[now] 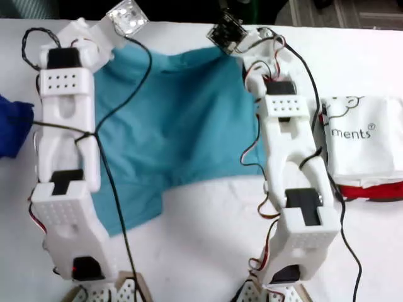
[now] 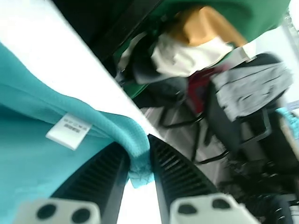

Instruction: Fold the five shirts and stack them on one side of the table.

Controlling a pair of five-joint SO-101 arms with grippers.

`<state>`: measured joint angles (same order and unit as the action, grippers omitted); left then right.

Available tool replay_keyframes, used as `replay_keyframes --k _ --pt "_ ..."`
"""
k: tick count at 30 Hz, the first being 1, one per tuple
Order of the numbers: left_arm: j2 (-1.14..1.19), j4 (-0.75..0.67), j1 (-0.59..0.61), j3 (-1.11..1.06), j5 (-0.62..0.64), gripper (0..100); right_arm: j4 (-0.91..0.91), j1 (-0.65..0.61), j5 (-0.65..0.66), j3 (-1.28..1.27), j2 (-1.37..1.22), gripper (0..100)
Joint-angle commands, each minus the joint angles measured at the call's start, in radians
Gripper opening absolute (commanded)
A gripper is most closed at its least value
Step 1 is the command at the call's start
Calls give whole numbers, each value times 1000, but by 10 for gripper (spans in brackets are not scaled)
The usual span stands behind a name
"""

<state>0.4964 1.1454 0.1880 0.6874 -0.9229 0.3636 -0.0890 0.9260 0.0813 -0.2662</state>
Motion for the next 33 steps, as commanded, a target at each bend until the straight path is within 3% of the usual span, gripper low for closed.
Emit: replay_keyframes --k 1,8,12,24,33 --pt "-12 210 2 91 2 21 160 7 -8 44 48 19" --pt "-10 646 4 123 -3 22 501 2 -2 43 120 19" --pt "-53 646 36 -5 32 22 662 7 0 43 140 19" --pt "-400 643 41 -747 3 23 978 47 3 43 137 19" --pt "-521 644 41 -784 5 23 972 111 84 64 151 19"
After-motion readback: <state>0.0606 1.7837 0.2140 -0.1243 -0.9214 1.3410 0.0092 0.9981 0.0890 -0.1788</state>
